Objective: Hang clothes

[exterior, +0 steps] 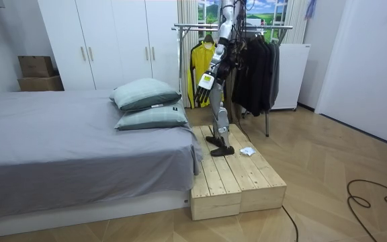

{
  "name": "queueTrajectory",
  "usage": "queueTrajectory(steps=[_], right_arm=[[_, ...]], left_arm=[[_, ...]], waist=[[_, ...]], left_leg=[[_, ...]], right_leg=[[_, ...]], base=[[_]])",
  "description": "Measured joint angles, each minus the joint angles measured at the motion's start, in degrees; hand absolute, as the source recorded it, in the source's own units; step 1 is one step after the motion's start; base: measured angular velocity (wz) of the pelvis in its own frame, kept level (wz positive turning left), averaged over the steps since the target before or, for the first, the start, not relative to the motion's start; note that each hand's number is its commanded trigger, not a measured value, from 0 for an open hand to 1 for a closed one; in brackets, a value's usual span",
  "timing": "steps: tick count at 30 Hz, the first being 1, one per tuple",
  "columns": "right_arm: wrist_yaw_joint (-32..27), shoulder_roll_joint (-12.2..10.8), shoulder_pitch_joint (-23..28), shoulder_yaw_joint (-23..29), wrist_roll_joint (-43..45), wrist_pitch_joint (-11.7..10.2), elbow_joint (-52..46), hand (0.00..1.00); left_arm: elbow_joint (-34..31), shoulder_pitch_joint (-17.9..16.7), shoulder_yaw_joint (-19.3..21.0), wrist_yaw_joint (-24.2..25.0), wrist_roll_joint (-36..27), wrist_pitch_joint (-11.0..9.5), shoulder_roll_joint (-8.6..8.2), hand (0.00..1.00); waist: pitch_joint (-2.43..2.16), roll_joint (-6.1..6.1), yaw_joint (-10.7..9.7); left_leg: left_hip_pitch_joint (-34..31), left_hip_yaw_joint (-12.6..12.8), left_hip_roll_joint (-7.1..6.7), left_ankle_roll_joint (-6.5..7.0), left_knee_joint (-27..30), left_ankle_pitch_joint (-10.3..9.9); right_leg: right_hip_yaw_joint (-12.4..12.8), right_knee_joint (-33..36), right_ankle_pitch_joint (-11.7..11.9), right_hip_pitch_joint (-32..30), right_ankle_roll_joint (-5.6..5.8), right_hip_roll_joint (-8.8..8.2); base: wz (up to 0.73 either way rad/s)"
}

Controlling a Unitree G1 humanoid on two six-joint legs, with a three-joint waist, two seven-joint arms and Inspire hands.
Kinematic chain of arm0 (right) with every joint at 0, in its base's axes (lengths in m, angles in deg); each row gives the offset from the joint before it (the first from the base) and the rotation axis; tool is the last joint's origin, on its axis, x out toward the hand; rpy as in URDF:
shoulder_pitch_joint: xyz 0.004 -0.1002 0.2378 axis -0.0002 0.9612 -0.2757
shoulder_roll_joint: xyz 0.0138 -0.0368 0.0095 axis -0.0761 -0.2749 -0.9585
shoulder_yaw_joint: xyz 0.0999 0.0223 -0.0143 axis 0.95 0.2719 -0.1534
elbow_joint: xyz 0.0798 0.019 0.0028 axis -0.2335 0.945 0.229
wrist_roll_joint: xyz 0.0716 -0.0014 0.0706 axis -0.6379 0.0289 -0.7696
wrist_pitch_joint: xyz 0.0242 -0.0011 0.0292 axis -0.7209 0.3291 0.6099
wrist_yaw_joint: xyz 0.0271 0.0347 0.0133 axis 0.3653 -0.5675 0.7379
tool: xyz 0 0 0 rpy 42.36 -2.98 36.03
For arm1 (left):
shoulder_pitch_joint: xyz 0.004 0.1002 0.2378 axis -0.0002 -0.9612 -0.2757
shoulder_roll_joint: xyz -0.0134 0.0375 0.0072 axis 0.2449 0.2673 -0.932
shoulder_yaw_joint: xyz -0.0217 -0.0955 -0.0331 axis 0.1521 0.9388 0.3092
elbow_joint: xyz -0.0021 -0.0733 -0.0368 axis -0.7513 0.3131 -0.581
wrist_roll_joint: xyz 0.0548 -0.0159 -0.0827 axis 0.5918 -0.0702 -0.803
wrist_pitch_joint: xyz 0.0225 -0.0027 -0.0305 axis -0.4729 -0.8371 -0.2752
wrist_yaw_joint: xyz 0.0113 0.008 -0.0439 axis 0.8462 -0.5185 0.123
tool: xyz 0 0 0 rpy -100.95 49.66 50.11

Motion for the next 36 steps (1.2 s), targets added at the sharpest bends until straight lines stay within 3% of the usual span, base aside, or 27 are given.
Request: queueTrajectory(steps=[1, 2, 3, 4, 5, 6, 7, 10, 11, 13, 15, 20, 23, 27, 29, 36], right_arm=[[0.0, 0.0, 0.1, 0.5, 0.2, 0.2, 0.0, 0.00], [-0.1, 0.2, 0.7, 1.0, 0.2, 0.3, 0.0, 0.00], [-0.2, -0.1, 1.5, 1.8, -0.1, 0.4, -0.2, 0.00], [-0.2, -0.6, 1.9, 2.8, -0.3, 0.5, -0.3, 0.00], [-0.6, -0.4, 1.9, 3.0, -0.4, 0.8, -0.3, 0.00], [-1.3, 0.4, 1.8, 3.5, -0.3, 1.3, -0.1, 0.00], [-2.4, 0.6, 1.4, 3.9, 0.2, 1.6, -0.1, 0.00], [-2.8, -0.1, 2.7, 4.7, 2.7, 1.6, -0.3, 0.00], [-2.9, -0.5, 3.5, 5.7, 4.5, 1.6, -0.8, 0.00], [-3.8, -0.6, 4.8, 5.8, 6.3, 1.6, -1.8, 0.00], [-4.6, -0.7, 4.1, 5.8, 8.2, 1.5, -1.7, 0.00], [-5.2, -1.2, 0.2, 5.5, 11.6, 1.4, -1.6, 0.00], [-4.9, -1.5, -1.8, 3.7, 11.3, 0.8, -1.7, 0.00], [-1.8, -2.0, -1.8, -0.7, 11.2, 0.8, -1.7, 0.00], [0.5, -2.5, -1.5, -0.8, 11.1, 0.8, -1.2, 0.00], [4.6, -2.7, -2.1, -0.7, 9.3, 0.8, 5.2, 0.00]], left_arm=[[0.1, 0.1, 0.1, 0.1, 0.1, -0.1, -0.28, 0.00], [0.5, 0.5, 0.1, 0.3, 0.1, -0.2, -0.86, 0.00], [0.5, 0.5, 0.2, 0.4, 0.1, -0.6, -0.90, 0.00], [0.6, 0.5, 0.2, 0.5, -0.2, -0.9, -0.36, 0.00], [0.5, 0.6, 0.1, 0.7, -0.7, -1.0, -0.43, 0.00], [0.5, 0.6, -0.3, 1.5, -1.5, -1.4, -0.84, 0.00], [0.8, -0.3, 0.0, 1.9, -2.3, -1.6, -0.71, 0.00], [1.5, -2.3, 2.2, 2.1, -2.7, -1.7, -0.27, 0.00], [1.6, -3.2, 2.9, 2.0, -2.9, -1.7, -0.27, 0.00], [1.9, -3.2, 3.3, 1.6, -5.1, -1.7, -0.22, 0.00], [2.7, -3.4, 3.3, 0.9, -5.1, -1.7, -0.15, 0.00], [3.7, -3.3, 3.3, -0.4, -5.0, -1.3, -0.30, 0.00], [2.6, -3.6, 3.3, -0.5, -5.0, -1.3, 0.30, 0.00], [1.8, -3.2, 3.2, -1.1, -4.5, -1.3, 0.04, 0.00], [1.0, -3.3, 3.2, -1.5, -4.5, -1.2, -0.27, 0.00], [0.8, -2.0, 3.1, -1.7, -4.3, -1.1, -0.48, 0.00]], waist=[[-0.08, 0.29, 0.0], [0.04, 1.32, -0.5], [-0.01, 1.09, -1.7], [-0.25, -0.31, -3.4], [-0.25, -0.37, -3.4], [-0.21, 0.40, -2.3], [-0.20, 0.70, -1.4], [-0.43, -0.02, -1.6], [-0.25, -0.26, -1.8], [-0.24, -1.93, -1.4], [0.07, -2.48, 0.2], [0.79, -3.83, 2.0], [0.72, -4.72, 2.7], [0.67, -4.70, 3.3], [0.66, -4.72, 3.3], [0.82, -4.46, 3.1]], left_leg=[[0.1, -0.8, 0.03, 0.03, -0.1, 0.4], [0.1, -2.9, 0.25, 0.42, -0.1, 1.2], [0.0, -4.2, 0.22, 0.82, 0.2, 1.8], [-0.7, -4.3, -0.09, 0.71, 1.7, 2.1], [-0.8, -4.6, -0.40, 0.40, 1.9, 2.3], [-1.0, -5.4, -1.25, 0.35, 1.8, 2.4], [-1.1, -7.4, -2.01, 0.64, 1.5, 2.6], [-1.5, -12.2, -3.56, 2.24, 0.5, 3.8], [-1.9, -14.1, -4.22, 2.91, 0.1, 4.2], [-2.6, -17.2, -6.31, 4.43, -0.6, 5.3], [-2.6, -17.9, -6.98, 4.74, -0.8, 5.3], [-2.6, -19.7, -8.10, 5.66, -1.2, 4.8], [-3.0, -19.9, -8.28, 5.89, -1.0, 4.7], [-3.5, -21.4, -8.68, 5.92, -0.9, 4.6], [-3.4, -21.7, -8.78, 5.92, -1.0, 4.6], [-2.7, -22.5, -8.75, 5.83, -1.2, 4.7]], right_leg=[[0.2, 0.0, 0.2, 0.5, 0.30, -0.04], [3.5, 0.4, 0.6, 1.0, 1.53, 0.40], [9.0, 2.4, -0.4, 0.9, 1.60, -0.04], [14.5, 4.0, -2.9, 0.9, 3.80, -0.52], [14.5, 3.9, -3.5, 0.9, 3.57, -0.59], [13.4, 2.8, -3.5, 1.7, 3.58, -0.98], [12.0, 1.8, -3.2, 2.8, 3.30, -1.42], [9.0, -0.6, -2.0, 5.8, 4.03, -1.71], [9.7, -2.1, -1.0, 7.1, 3.93, -1.26], [17.6, -3.7, 0.1, 8.0, 2.99, -0.43], [19.1, -4.3, 0.5, 8.1, 3.78, -0.51], [19.1, -7.1, 1.3, 9.9, 5.01, -0.70], [19.2, -7.9, 1.5, 10.0, 5.24, -0.66], [19.6, -9.3, 1.8, 10.8, 5.40, -0.55], [21.2, -10.0, 1.8, 11.2, 5.47, -0.48], [21.7, -10.2, 1.8, 12.1, 5.51, -0.18]], base=[[0.68], [1.08], [1.73], [1.67], [1.34], [0.73], [0.60], [0.86], [1.05], [1.02], [0.24], [0.16], [0.04], [0.17], [0.19], [0.04]])
